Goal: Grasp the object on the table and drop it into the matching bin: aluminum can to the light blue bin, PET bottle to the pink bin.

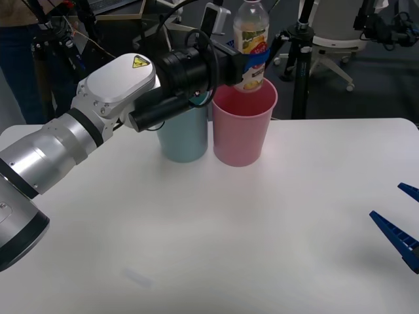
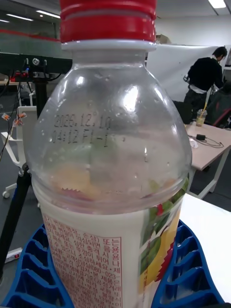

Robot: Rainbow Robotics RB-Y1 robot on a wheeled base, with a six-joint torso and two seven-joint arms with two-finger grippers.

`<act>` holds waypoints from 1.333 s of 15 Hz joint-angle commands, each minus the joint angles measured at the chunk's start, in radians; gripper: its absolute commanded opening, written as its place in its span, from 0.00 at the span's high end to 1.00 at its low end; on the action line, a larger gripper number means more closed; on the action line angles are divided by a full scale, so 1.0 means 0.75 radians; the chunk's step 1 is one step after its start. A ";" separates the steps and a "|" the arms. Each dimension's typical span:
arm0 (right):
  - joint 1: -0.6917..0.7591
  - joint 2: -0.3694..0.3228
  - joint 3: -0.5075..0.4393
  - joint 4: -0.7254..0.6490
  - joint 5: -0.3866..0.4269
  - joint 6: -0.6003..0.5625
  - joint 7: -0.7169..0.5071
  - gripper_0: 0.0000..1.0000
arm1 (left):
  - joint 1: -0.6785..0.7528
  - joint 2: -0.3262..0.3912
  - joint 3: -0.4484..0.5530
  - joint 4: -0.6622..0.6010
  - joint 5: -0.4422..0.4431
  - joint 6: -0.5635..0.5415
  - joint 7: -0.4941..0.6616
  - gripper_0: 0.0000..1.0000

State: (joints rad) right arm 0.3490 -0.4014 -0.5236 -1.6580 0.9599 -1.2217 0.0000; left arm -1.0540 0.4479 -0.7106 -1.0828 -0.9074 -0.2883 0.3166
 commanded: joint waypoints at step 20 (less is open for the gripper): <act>0.000 0.000 0.000 0.000 0.000 0.000 0.000 0.00 | -0.008 -0.006 0.000 -0.019 0.040 0.051 -0.056 0.00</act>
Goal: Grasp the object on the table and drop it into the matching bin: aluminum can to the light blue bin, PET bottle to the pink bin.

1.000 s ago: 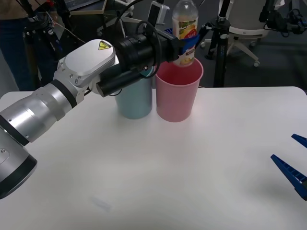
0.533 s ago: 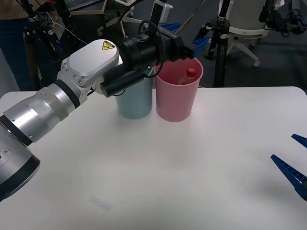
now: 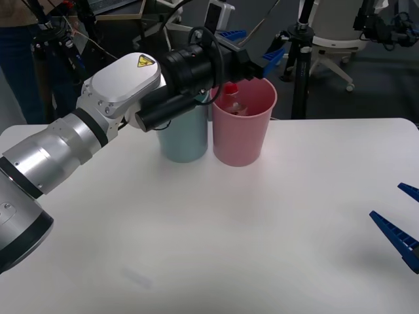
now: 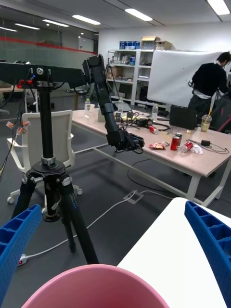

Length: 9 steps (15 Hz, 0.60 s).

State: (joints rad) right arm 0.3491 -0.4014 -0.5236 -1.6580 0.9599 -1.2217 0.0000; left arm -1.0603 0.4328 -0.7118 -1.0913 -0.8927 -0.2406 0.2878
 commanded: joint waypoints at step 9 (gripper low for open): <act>0.000 0.000 0.000 0.000 0.000 0.000 0.000 0.00 | 0.000 0.274 -0.088 -0.122 0.493 -0.074 -0.361 0.00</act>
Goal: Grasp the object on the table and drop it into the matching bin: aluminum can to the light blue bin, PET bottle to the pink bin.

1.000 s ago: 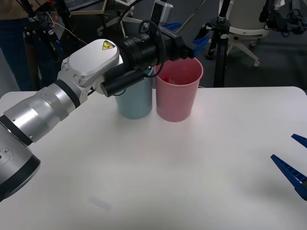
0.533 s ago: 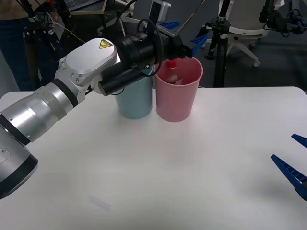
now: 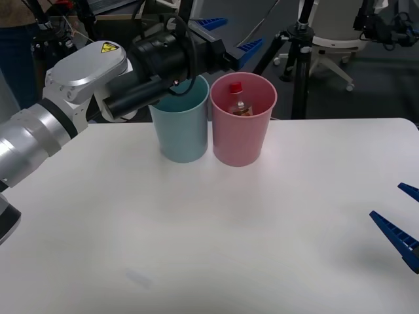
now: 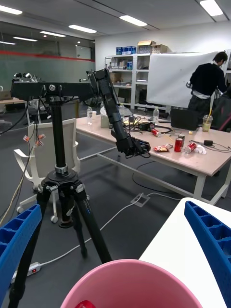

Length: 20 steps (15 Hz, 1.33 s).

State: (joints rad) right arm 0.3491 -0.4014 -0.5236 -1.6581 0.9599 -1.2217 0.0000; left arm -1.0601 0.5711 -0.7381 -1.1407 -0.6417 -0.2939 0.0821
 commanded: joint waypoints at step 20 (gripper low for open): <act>0.000 0.000 0.000 0.000 0.000 0.000 0.000 0.00 | 0.704 0.682 0.418 -0.484 0.430 -0.420 -0.201 0.00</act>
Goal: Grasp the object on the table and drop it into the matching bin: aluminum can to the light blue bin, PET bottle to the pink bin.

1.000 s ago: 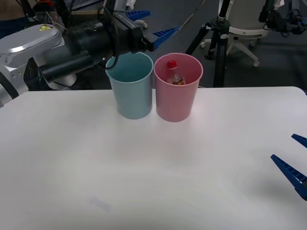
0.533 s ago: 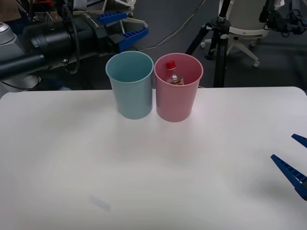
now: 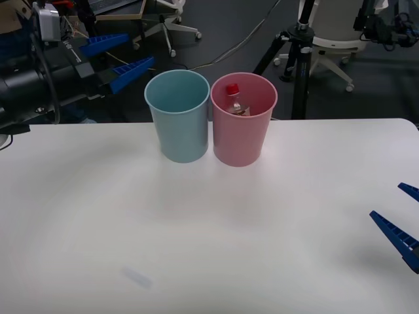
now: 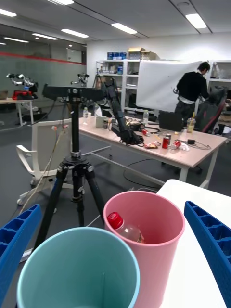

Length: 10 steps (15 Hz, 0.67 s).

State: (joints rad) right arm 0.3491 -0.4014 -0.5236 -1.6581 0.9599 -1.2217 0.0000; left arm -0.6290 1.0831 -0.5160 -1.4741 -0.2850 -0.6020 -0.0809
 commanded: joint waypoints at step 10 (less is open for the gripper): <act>0.000 0.000 0.000 0.000 0.000 0.000 0.000 0.00 | 0.665 -0.141 0.586 -0.149 -0.330 -0.089 0.020 0.00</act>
State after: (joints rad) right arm 0.3491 -0.4014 -0.5236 -1.6581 0.9599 -1.2217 0.0000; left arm -0.1603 1.0079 -0.1134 -1.5810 -0.4850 -0.6616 -0.0715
